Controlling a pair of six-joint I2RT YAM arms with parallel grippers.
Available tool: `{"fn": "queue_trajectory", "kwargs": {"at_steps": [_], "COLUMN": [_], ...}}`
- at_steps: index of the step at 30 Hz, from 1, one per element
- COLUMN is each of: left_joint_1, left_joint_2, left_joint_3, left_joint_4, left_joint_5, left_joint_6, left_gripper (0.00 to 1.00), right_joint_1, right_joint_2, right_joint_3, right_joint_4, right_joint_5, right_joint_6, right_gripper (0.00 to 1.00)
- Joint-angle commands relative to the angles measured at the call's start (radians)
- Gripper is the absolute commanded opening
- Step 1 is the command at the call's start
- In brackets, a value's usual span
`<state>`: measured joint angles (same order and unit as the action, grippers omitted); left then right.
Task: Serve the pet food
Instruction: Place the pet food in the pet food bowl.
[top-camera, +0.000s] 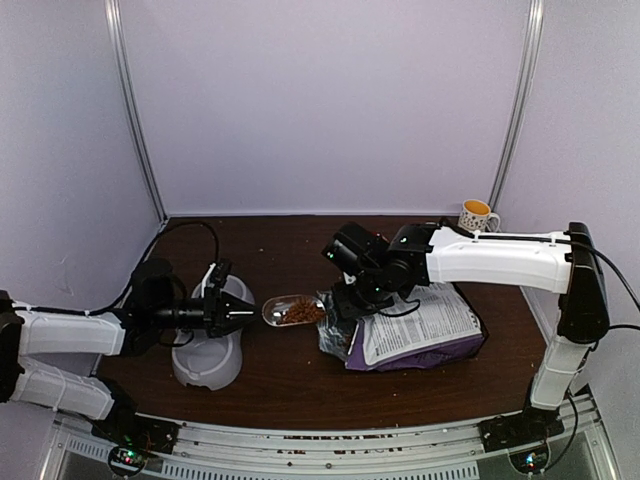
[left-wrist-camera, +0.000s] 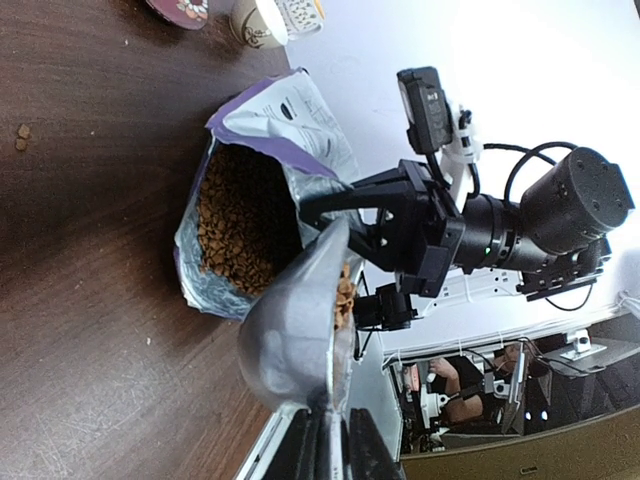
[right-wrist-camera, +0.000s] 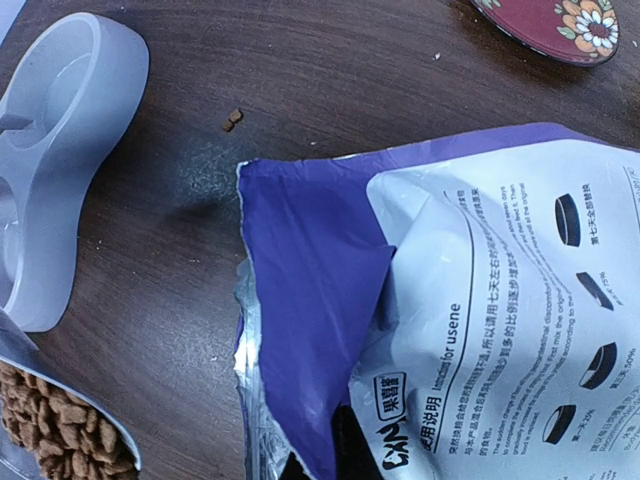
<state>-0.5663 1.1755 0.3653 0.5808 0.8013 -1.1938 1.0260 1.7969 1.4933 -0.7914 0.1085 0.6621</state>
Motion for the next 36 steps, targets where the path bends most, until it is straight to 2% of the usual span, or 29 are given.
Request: {"fn": "queue_trajectory", "kwargs": {"at_steps": [1, 11, 22, 36], "left_joint_1": [0.027, 0.127, 0.234, 0.336], "left_joint_2": [-0.035, -0.095, -0.196, -0.228], "left_joint_3": [-0.020, -0.061, -0.076, -0.152], "left_joint_4": [0.063, 0.058, -0.069, -0.042], "left_joint_5": [0.035, 0.080, 0.112, 0.121], "left_joint_6": [-0.016, -0.027, 0.041, 0.018], "left_gripper": [0.00, 0.00, 0.00, 0.00], "right_joint_1": [-0.015, -0.014, -0.016, -0.016], "right_joint_2": [-0.031, -0.024, -0.012, -0.012], "right_joint_3": [-0.007, -0.008, -0.004, -0.014], "right_joint_4": [-0.004, 0.000, 0.003, 0.009], "right_joint_5": [0.014, 0.008, 0.004, -0.003], "right_joint_6": [0.014, 0.016, 0.014, 0.016], "right_gripper": [0.00, 0.00, 0.00, 0.00]}}
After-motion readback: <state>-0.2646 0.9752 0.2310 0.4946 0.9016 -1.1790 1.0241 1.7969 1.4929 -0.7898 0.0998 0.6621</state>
